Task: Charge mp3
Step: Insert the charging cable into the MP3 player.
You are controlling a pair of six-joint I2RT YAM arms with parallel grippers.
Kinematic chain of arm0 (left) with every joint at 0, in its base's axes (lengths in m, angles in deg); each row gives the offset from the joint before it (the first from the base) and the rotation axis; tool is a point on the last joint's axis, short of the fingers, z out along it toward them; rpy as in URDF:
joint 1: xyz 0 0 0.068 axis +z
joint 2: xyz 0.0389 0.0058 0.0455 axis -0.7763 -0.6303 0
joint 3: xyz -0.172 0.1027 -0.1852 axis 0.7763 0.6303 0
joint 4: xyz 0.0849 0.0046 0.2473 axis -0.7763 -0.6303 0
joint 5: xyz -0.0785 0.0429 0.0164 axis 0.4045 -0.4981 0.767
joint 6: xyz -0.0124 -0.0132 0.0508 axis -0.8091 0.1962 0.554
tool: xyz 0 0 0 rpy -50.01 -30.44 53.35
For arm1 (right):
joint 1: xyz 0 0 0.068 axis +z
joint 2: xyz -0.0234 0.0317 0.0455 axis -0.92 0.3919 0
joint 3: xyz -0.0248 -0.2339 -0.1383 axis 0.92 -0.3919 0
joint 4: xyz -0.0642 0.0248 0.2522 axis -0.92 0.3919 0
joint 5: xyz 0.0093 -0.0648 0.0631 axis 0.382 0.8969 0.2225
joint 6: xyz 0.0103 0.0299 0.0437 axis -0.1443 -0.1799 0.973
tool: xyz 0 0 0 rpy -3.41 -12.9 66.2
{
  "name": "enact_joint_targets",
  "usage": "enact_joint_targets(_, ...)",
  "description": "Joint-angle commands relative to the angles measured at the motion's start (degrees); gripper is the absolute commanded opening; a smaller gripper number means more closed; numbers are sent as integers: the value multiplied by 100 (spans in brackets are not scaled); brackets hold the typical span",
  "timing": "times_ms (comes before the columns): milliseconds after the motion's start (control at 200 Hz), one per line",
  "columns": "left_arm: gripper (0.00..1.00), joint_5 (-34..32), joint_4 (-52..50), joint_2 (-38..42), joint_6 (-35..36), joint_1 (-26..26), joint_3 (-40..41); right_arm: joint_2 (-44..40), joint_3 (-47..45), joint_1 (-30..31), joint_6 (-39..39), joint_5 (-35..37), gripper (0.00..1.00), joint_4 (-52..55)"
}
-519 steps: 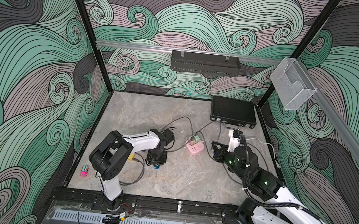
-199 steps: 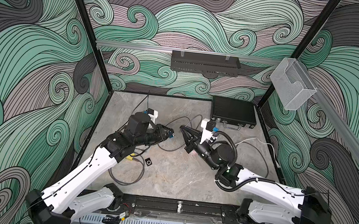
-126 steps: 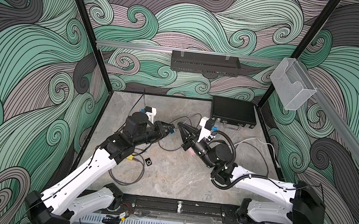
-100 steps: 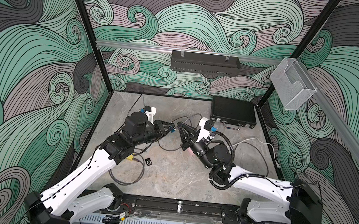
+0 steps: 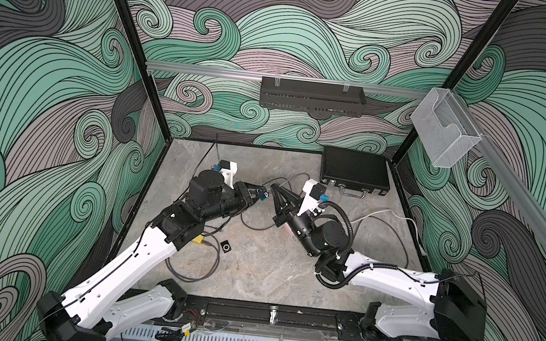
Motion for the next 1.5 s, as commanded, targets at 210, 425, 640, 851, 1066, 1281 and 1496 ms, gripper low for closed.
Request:
enact_joint_targets(210,21,37,145,73,24,34,-167,46,-12,58,139,54,0,-197)
enact_joint_targets(425,20,15,145,55,46,36,-207,134,21,103,159,62,0,-127)
enact_joint_targets(640,20,49,162,37,47,27,-230,152,3,105,147,185,0,-80)
enact_joint_targets(851,20,109,162,37,47,27,-246,153,19,104,67,296,0,-37)
enact_joint_targets(1066,20,173,171,4,38,27,-266,270,105,111,81,231,0,-19)
enact_joint_targets(1281,19,217,206,-42,29,27,-282,376,179,107,157,84,0,7)
enact_joint_targets(1496,19,126,189,26,38,23,-282,379,147,113,162,71,0,72)
